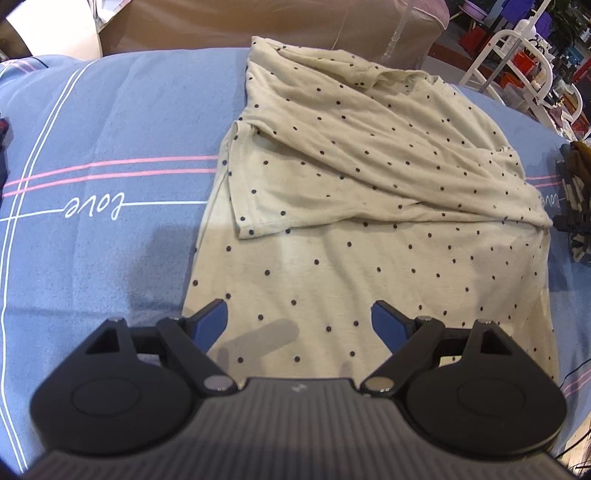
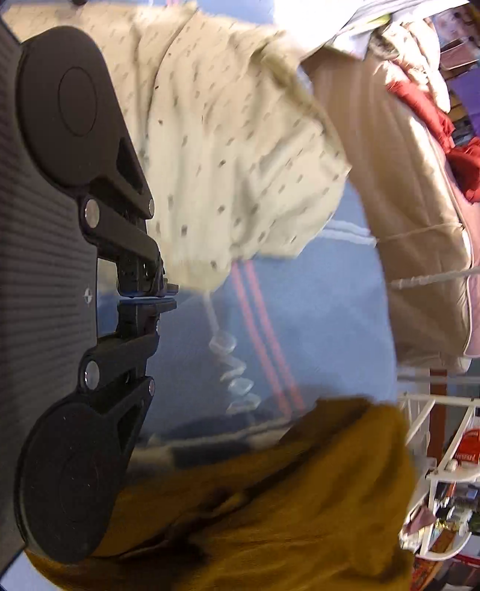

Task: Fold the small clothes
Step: 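Grasp the shirt side edge with the right gripper and smooth it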

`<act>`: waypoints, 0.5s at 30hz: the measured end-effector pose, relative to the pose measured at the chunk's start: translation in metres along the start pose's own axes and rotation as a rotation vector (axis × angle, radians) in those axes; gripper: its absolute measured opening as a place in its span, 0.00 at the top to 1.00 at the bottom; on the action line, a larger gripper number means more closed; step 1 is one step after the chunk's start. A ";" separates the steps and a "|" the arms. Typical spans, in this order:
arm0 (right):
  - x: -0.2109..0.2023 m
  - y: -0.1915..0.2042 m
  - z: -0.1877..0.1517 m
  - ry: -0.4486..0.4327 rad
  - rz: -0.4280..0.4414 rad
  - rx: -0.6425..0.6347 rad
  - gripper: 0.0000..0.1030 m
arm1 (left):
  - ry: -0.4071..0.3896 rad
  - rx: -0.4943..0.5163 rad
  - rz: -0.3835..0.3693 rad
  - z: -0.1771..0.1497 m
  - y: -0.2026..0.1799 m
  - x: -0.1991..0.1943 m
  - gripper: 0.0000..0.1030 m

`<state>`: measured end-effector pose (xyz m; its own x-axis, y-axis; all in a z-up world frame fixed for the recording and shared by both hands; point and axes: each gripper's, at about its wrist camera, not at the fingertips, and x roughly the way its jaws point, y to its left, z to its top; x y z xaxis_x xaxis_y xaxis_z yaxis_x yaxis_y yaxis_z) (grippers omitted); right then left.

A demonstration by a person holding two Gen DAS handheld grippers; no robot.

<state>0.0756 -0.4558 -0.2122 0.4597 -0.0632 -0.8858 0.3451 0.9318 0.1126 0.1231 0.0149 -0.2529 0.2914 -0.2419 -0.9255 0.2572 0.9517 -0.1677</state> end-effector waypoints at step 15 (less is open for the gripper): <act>-0.082 -0.004 -0.141 0.065 0.210 0.079 0.18 | -0.003 0.052 -0.079 -0.093 0.087 -0.038 0.10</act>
<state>-0.0787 -0.4045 -0.2034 0.4753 0.1547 -0.8661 0.3117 0.8910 0.3301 0.0484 0.1245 -0.2640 0.2716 -0.3161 -0.9090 0.3269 0.9187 -0.2218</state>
